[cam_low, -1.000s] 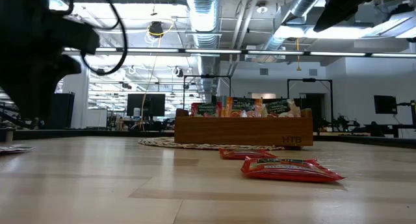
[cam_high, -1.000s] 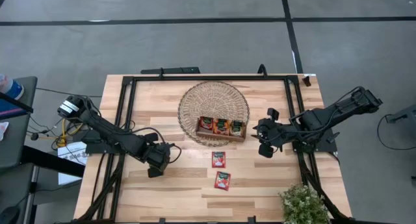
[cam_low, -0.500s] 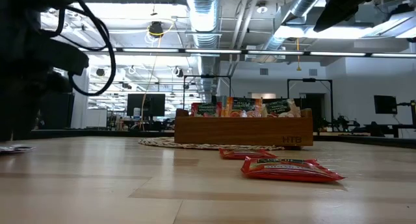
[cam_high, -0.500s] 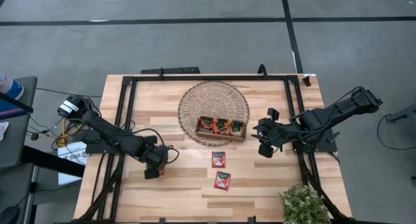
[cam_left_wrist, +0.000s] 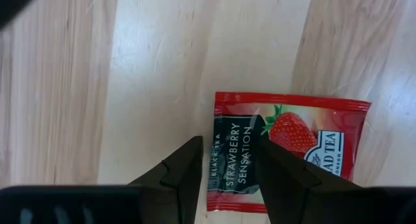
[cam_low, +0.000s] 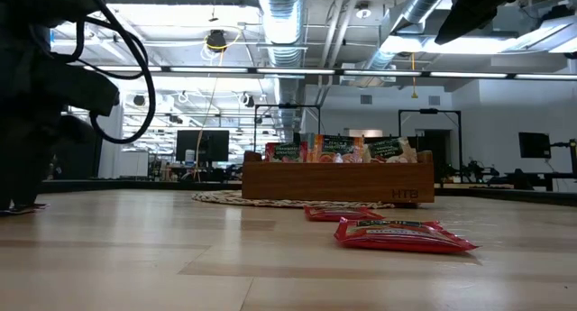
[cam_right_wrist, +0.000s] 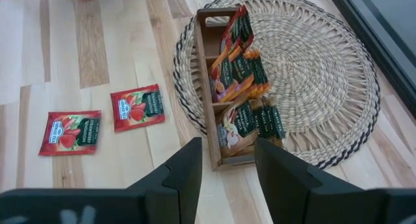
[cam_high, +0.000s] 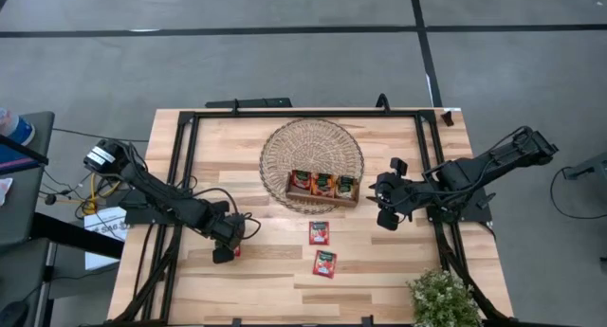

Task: Pick & Place Tea
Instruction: Put the red tea bag into the left section of the wooden organizer

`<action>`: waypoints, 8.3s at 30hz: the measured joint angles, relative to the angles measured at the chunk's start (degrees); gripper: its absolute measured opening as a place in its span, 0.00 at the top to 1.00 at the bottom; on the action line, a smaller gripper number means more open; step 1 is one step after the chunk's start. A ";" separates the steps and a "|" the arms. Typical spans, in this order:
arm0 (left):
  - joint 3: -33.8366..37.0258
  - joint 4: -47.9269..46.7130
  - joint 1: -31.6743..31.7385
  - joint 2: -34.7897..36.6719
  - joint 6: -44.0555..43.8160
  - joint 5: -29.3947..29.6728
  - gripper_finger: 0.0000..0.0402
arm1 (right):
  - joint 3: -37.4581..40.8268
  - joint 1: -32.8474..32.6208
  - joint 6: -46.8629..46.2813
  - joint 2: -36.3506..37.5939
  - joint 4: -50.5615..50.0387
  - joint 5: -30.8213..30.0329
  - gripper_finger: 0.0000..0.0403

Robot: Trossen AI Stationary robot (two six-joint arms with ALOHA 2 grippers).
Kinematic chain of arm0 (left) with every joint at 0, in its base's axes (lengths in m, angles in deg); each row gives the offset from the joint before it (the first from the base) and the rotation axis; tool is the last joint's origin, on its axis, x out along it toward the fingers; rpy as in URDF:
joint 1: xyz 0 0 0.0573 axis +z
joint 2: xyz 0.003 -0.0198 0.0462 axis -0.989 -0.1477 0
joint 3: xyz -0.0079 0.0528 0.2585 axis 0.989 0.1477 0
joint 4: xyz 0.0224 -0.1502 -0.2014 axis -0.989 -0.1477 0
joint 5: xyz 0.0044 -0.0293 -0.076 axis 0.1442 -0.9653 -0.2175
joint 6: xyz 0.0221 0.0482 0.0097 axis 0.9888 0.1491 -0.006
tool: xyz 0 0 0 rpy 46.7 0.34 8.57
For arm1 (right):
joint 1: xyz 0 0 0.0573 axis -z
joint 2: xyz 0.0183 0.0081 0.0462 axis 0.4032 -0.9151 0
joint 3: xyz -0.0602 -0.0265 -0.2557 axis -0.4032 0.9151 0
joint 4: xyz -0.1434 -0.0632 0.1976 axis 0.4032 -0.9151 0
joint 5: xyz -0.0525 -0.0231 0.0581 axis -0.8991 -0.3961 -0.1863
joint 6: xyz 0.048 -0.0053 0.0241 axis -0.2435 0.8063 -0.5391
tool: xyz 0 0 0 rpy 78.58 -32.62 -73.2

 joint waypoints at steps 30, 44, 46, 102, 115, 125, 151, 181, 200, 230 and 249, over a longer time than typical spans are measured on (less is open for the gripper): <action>-7.59 -13.99 0.15 -0.48 -3.29 6.45 1.00 | 0.00 0.00 0.00 0.01 0.02 -0.01 0.67; -31.43 -12.12 3.20 -2.94 36.52 53.22 1.00 | -0.02 0.00 0.07 0.02 0.00 -0.14 0.67; -31.80 -3.40 5.11 -4.89 45.50 54.09 1.00 | -0.04 0.00 0.26 0.00 0.00 -0.12 0.67; -31.88 33.85 14.01 -35.21 79.22 72.42 1.00 | 0.00 0.00 2.03 0.00 -0.15 -0.21 0.67; -31.88 35.26 13.27 -35.23 78.56 65.49 1.00 | 0.02 0.00 2.03 0.00 -0.15 -0.18 0.67; -31.88 34.11 13.27 -35.23 79.04 70.41 1.00 | 0.02 0.00 2.10 0.00 -0.15 -0.18 0.67; -31.88 32.30 14.40 -35.23 76.18 70.11 0.83 | 0.00 -0.02 2.05 0.00 -0.15 -0.12 0.67; -31.88 30.78 7.92 -19.10 67.98 66.11 0.80 | -0.03 -0.07 2.12 0.00 -0.17 0.08 0.67; -31.88 7.91 2.01 -11.21 -2.07 11.68 0.88 | -0.04 -0.06 0.88 -0.11 4.97 0.72 0.67; -10.75 -12.00 -11.43 6.96 -33.00 23.19 0.88 | -22.17 7.83 11.89 -44.50 12.96 32.89 0.53; -9.50 -14.36 -13.75 9.81 -31.38 24.86 0.88 | -24.41 13.18 8.55 -52.18 5.40 31.71 0.49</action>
